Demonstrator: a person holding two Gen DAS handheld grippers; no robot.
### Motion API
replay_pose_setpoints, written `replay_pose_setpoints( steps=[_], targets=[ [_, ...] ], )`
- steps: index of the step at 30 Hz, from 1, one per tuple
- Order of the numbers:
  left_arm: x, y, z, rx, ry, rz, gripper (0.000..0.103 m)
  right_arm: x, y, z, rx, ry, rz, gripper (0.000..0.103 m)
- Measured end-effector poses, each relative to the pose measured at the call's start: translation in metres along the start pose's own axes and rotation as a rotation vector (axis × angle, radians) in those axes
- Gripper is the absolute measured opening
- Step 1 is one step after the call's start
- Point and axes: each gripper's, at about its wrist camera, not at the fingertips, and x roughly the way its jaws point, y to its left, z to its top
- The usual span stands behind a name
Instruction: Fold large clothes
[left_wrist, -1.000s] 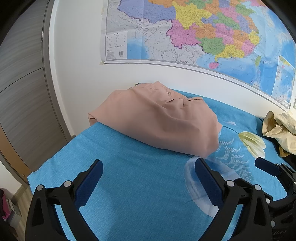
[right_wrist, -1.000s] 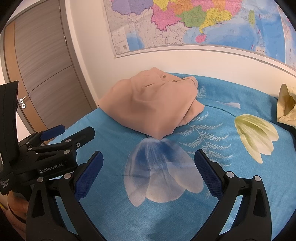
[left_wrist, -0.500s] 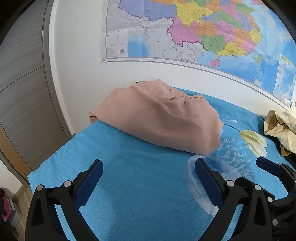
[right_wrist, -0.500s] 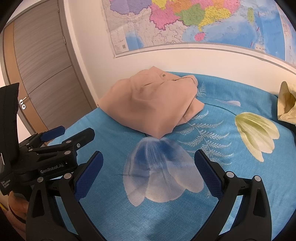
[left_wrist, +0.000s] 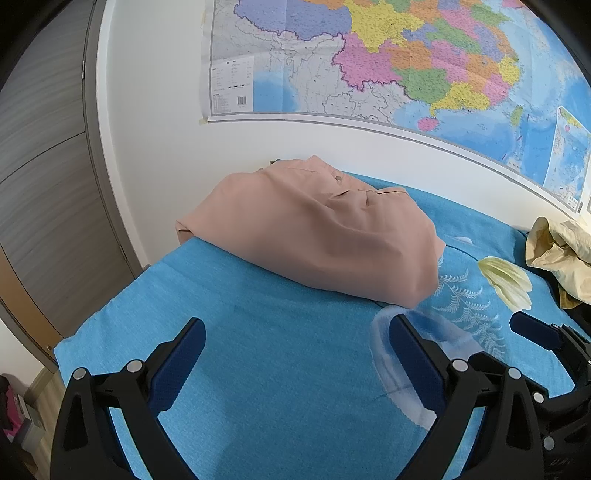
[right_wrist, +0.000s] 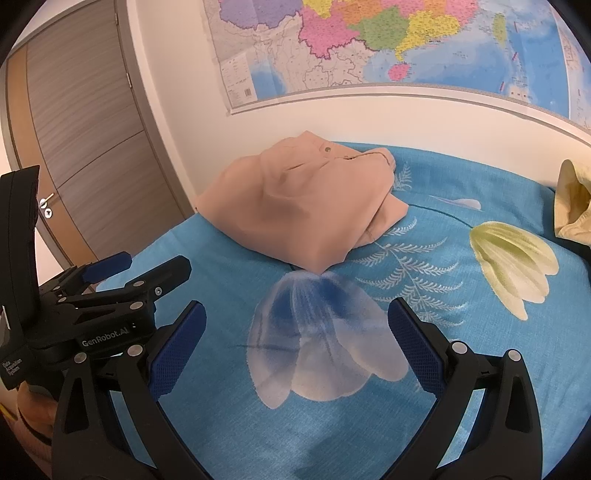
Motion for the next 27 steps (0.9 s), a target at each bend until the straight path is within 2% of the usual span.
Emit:
replay_pose_setpoints(
  steps=[27],
  targets=[
    [0.0020,-0.0001,-0.0005,0.001,0.007,-0.003,0.096,0.0001,0.0000,0.0001,0.008,0.001,-0.002,0.097]
  ],
)
